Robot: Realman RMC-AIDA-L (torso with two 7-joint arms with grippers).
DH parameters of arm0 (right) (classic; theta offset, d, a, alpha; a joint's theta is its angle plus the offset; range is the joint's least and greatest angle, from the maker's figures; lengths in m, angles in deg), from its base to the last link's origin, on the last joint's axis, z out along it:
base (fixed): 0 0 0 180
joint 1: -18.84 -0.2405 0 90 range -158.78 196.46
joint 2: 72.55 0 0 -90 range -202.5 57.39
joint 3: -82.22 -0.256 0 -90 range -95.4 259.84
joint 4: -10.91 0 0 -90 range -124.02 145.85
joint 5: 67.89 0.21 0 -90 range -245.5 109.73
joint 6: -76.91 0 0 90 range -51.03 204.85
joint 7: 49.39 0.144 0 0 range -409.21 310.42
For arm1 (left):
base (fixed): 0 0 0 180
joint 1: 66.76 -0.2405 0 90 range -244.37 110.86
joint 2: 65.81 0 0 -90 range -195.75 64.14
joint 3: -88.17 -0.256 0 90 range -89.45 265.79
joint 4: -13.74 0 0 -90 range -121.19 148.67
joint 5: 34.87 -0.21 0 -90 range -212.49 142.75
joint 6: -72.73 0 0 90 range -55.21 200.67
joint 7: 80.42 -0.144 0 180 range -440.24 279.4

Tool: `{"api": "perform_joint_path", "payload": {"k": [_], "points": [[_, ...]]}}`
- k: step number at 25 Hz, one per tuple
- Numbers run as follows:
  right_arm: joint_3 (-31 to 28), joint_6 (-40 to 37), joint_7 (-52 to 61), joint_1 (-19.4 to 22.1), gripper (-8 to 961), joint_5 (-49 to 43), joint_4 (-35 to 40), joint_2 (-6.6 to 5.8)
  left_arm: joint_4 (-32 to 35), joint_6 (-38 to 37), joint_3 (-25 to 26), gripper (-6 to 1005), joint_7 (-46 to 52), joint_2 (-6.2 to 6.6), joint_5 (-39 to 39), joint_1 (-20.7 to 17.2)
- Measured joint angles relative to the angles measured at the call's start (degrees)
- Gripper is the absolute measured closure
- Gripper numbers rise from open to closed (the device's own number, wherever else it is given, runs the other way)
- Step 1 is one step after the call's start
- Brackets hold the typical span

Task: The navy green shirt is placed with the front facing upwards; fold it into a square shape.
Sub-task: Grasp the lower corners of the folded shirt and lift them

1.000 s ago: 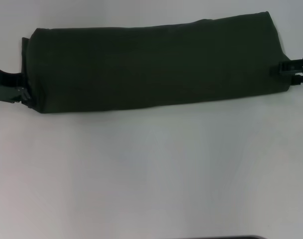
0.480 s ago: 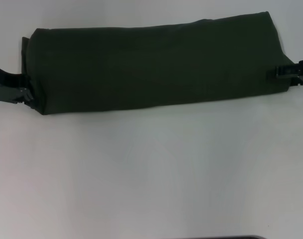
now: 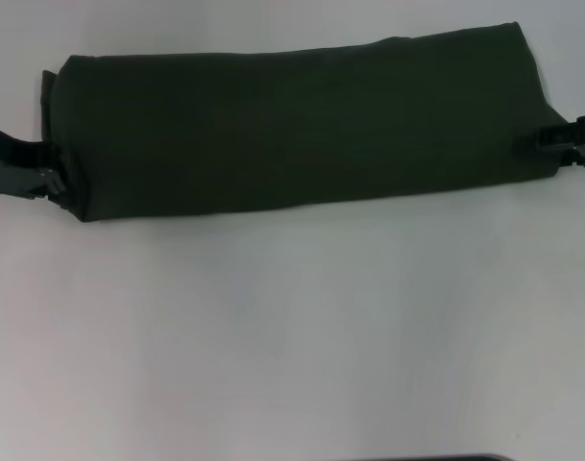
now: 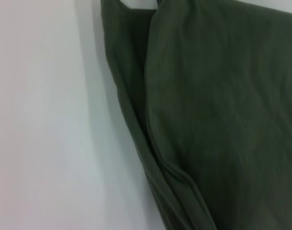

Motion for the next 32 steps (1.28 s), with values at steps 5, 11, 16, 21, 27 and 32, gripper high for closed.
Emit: {"api": "perform_joint_path", "payload": {"k": [5, 11, 16, 21, 27, 32], "points": [[0.06, -0.04, 0.6, 0.15, 186, -1.82, 0.01, -0.18, 0.3, -0.34, 0.01, 911, -0.06, -0.05, 0.0, -0.02], [0.24, 0.0, 0.71, 0.1, 423, -2.89, 0.25, -0.01, 0.39, -0.5, 0.0, 905, -0.08, -0.04, 0.0, -0.03], [0.21, -0.21, 0.78, 0.2, 636, -2.93, 0.46, -0.22, 0.39, -0.5, 0.0, 900, -0.16, -0.04, 0.0, -0.31], [0.19, -0.28, 1.05, 0.2, 835, -2.96, 0.57, -0.27, 0.39, -0.59, 0.0, 896, -0.24, -0.04, 0.0, -0.46], [0.34, -0.11, 1.61, 0.16, 914, -2.96, 0.62, -0.32, 0.38, -0.64, 0.0, 890, -0.42, -0.04, -0.01, -0.47], [0.41, -2.02, 2.77, 0.18, 953, -4.84, 0.91, -0.66, 0.38, -2.56, 0.0, 885, -1.37, 0.07, -0.25, -0.59]]}}
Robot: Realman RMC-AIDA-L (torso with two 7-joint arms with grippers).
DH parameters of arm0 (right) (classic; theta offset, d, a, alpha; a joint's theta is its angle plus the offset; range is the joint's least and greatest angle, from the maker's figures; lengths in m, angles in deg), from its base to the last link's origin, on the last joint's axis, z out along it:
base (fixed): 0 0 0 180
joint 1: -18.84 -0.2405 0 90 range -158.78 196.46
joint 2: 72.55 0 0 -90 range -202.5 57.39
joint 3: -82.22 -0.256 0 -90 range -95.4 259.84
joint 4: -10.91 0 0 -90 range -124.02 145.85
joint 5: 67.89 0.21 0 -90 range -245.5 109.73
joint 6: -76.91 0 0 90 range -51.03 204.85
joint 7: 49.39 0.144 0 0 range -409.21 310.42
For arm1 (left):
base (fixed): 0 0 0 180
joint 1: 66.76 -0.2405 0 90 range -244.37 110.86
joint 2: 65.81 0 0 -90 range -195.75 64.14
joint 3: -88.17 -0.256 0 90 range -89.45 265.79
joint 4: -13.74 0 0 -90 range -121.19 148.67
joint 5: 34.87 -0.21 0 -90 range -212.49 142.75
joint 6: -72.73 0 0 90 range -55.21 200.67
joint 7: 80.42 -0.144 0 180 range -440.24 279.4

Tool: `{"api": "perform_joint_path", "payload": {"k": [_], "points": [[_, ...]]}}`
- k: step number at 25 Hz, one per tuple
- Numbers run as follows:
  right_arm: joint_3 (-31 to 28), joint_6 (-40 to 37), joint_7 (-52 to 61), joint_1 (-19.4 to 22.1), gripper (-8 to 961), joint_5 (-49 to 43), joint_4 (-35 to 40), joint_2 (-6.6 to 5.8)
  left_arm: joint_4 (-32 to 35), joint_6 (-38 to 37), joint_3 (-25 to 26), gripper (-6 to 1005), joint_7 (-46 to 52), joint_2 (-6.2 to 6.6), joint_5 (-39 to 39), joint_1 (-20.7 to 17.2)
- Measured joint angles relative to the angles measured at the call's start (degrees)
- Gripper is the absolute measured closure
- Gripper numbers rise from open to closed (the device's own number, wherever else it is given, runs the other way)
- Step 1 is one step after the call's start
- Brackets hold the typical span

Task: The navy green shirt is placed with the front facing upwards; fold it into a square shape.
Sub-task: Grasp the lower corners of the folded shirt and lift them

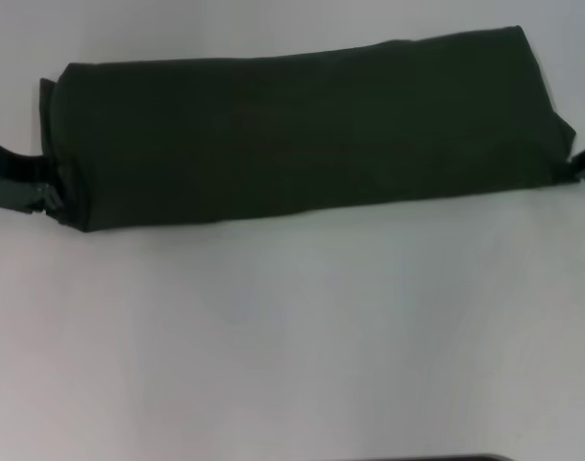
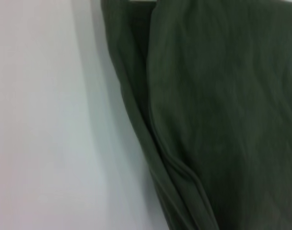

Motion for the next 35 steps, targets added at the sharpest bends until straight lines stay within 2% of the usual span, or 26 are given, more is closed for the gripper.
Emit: {"api": "perform_joint_path", "payload": {"k": [9, 17, 35], "points": [[-0.37, -9.05, 2.57, 1.07, 939, -7.85, 5.59, -0.06, 1.03, -7.31, 0.04, 877, -2.55, 0.51, -0.31, -1.48], [-0.1, -13.39, 2.78, 1.78, 927, -9.86, 5.96, -0.14, 2.69, -11.77, 0.0, 870, -3.43, 0.69, -0.31, -3.77], [0.17, -15.4, 2.41, 2.26, 899, -11.13, 5.29, 0.59, 2.82, -13.24, -1.08, 853, -3.6, 0.25, -3.21, -5.5]]}}
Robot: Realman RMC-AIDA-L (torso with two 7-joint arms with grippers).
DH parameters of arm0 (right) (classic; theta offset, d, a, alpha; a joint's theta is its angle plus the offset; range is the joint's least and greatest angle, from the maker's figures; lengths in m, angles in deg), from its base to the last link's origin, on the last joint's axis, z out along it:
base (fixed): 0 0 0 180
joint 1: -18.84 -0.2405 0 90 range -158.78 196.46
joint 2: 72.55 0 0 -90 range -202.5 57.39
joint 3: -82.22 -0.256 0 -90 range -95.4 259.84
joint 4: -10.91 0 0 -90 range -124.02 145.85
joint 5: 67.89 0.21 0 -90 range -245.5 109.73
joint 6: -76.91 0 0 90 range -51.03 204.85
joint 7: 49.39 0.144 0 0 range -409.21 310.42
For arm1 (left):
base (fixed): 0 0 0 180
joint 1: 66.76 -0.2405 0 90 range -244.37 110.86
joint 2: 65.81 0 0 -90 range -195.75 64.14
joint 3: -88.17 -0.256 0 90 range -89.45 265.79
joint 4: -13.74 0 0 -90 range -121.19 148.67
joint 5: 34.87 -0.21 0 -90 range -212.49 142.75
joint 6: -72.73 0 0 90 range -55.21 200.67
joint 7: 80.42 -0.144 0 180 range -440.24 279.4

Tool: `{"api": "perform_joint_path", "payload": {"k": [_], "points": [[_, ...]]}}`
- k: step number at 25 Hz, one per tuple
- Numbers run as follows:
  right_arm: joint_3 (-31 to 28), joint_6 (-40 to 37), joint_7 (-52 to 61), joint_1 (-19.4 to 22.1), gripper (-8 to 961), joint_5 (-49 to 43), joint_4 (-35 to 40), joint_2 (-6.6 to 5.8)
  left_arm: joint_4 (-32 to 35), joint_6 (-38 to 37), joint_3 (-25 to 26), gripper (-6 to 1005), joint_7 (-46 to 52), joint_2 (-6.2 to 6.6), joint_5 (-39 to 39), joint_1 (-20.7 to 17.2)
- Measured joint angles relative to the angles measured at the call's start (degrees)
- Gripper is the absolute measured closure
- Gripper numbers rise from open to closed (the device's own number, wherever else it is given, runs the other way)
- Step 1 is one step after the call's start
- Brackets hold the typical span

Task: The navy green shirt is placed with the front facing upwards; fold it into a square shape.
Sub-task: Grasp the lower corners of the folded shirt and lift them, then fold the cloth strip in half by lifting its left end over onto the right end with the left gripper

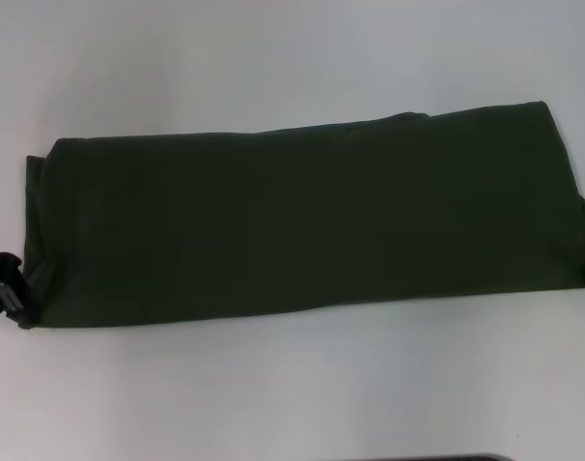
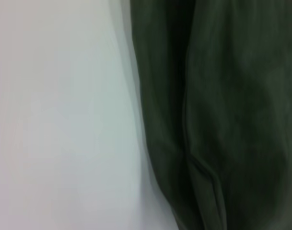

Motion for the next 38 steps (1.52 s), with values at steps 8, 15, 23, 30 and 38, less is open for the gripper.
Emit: {"api": "perform_joint_path", "payload": {"k": [8, 15, 23, 30, 38], "points": [[-0.88, 0.11, 0.39, 0.01, 886, 0.18, -0.04, 0.03, -0.12, 0.19, 0.35, 845, 0.41, 0.04, -0.08, 0.01], [-2.61, 0.76, 0.56, -0.21, 875, 0.44, 0.02, -0.65, 3.76, 0.26, 1.8, 839, 1.28, 0.42, -0.14, -1.79], [-6.92, 0.87, 1.68, -0.52, 701, 0.96, 1.39, -3.36, 9.43, -0.08, 5.3, 707, 2.79, 2.26, 0.48, -3.32], [-8.77, -3.92, 0.16, -3.55, 395, 17.37, 2.01, -5.26, 9.94, -6.67, 12.51, 432, -3.84, 1.94, 13.94, -0.12], [-6.23, -3.97, -0.63, -10.72, 332, 23.11, -6.83, -2.8, 0.0, -7.9, 12.16, 447, -5.28, -0.63, 21.39, 3.39]]}}
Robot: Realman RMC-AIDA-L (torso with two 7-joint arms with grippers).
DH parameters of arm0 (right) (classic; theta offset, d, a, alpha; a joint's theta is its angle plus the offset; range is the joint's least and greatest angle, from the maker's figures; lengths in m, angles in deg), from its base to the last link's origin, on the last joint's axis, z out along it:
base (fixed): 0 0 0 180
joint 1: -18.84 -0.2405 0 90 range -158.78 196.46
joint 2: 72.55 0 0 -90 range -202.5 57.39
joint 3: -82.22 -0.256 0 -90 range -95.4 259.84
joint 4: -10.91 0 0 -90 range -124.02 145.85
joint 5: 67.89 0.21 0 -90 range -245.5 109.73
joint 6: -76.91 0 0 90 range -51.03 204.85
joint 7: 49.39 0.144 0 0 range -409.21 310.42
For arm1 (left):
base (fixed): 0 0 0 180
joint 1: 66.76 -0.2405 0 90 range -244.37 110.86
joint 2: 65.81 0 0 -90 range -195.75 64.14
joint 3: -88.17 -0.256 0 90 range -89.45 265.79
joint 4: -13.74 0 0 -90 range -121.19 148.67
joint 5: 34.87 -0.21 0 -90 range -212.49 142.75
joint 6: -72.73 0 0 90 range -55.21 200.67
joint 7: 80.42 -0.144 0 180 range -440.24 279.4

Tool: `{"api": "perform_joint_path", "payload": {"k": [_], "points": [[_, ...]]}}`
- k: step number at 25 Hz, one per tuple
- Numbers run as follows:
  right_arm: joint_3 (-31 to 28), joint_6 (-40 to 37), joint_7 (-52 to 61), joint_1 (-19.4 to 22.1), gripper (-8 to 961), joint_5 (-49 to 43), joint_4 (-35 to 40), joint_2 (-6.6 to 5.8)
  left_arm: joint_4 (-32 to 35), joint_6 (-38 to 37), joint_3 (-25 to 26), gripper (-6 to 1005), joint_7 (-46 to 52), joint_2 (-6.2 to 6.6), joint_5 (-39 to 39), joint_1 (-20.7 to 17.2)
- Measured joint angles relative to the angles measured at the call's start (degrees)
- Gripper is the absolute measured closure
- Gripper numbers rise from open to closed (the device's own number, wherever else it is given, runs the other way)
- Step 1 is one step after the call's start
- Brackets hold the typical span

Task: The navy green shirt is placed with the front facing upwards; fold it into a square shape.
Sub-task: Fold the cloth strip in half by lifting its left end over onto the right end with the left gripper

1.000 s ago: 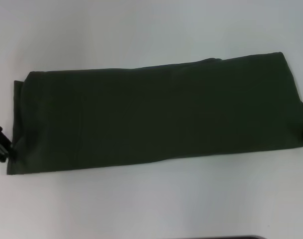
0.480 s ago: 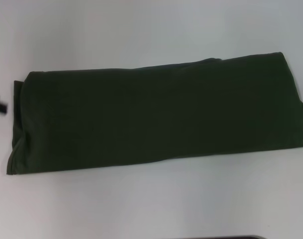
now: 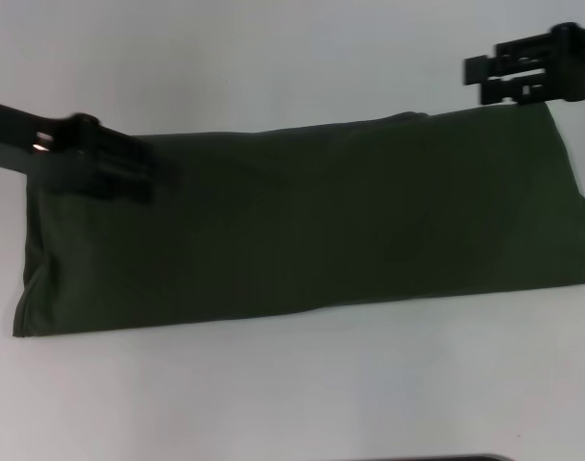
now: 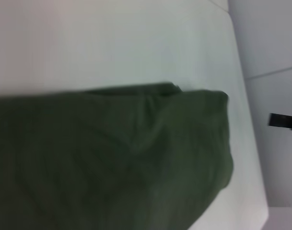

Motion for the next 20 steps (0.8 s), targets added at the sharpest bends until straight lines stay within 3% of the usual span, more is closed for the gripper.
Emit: {"api": "perform_joint_path", "payload": {"k": [5, 9, 13, 20], "points": [[0.49, 0.59, -0.15, -1.45, 332, 0.15, -1.38, 2.67, -0.35, 1.14, 0.2, 446, -0.02, -3.07, 0.1, -0.37], [2.25, 0.61, -0.07, -2.43, 331, 0.19, -4.26, 4.11, -0.38, 1.84, 0.01, 446, -0.16, -3.93, 0.11, -0.68], [6.32, -0.36, 0.19, -3.61, 331, 0.16, -6.99, 4.64, -0.29, 1.95, 0.15, 446, 0.01, -2.63, 0.12, -1.03], [14.82, -1.41, 2.3, -5.25, 331, -0.05, -7.94, 4.87, -0.02, 2.34, 2.69, 445, 0.56, 1.83, 0.15, -2.19]]}}
